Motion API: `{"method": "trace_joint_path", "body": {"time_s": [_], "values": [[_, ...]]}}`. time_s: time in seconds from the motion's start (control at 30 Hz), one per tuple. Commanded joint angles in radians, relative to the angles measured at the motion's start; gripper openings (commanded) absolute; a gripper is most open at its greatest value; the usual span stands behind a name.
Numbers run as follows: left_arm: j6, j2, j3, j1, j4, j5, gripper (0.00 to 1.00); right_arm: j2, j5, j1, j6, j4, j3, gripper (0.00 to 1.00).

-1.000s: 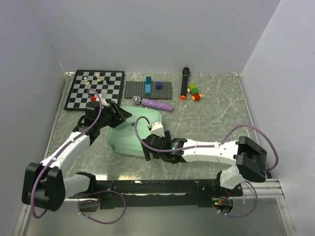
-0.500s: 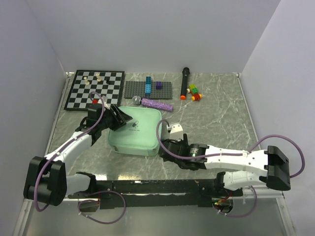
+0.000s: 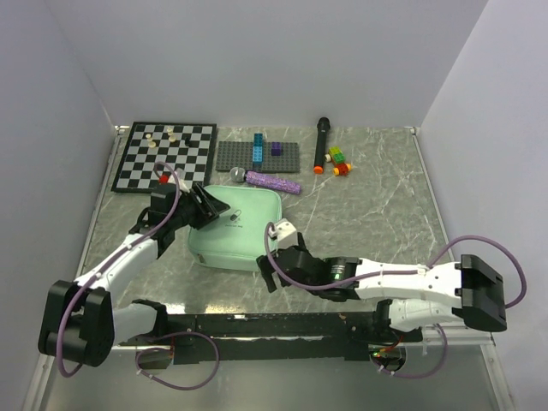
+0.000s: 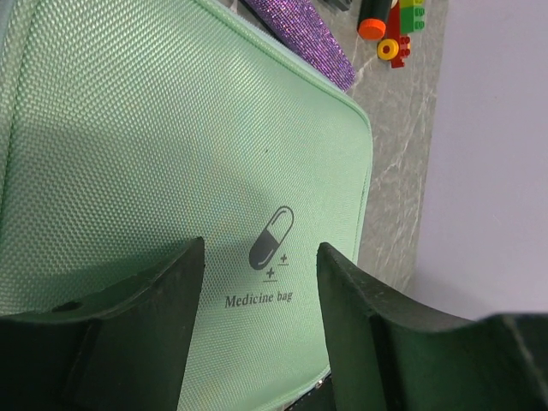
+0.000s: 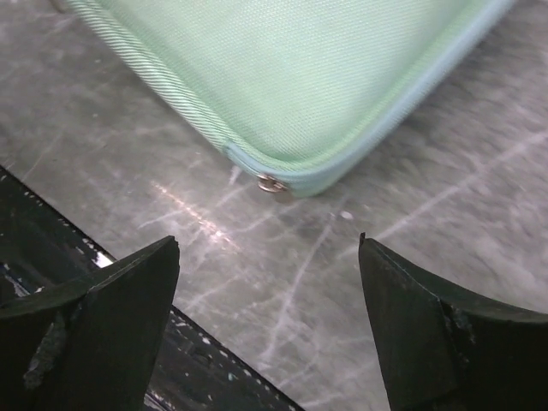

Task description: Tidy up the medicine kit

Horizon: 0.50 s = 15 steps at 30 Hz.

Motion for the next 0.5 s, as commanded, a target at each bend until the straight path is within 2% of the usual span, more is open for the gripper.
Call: {"method": "trace_joint_path", "body": {"time_s": [0.0, 0.13, 0.47], "values": [[-0.005, -0.04, -0.029, -0.001, 0.025, 0.025, 0.6, 0.077, -0.067, -0.019, -0.083, 0.146, -0.005, 0.88], [0.002, -0.065, -0.04, -0.001, 0.008, 0.02, 0.6, 0.111, -0.088, -0.065, -0.076, 0.215, -0.034, 0.77], [0.025, -0.094, -0.03, -0.001, -0.024, 0.02, 0.6, 0.143, -0.215, -0.169, -0.14, 0.281, -0.039, 0.67]]}}
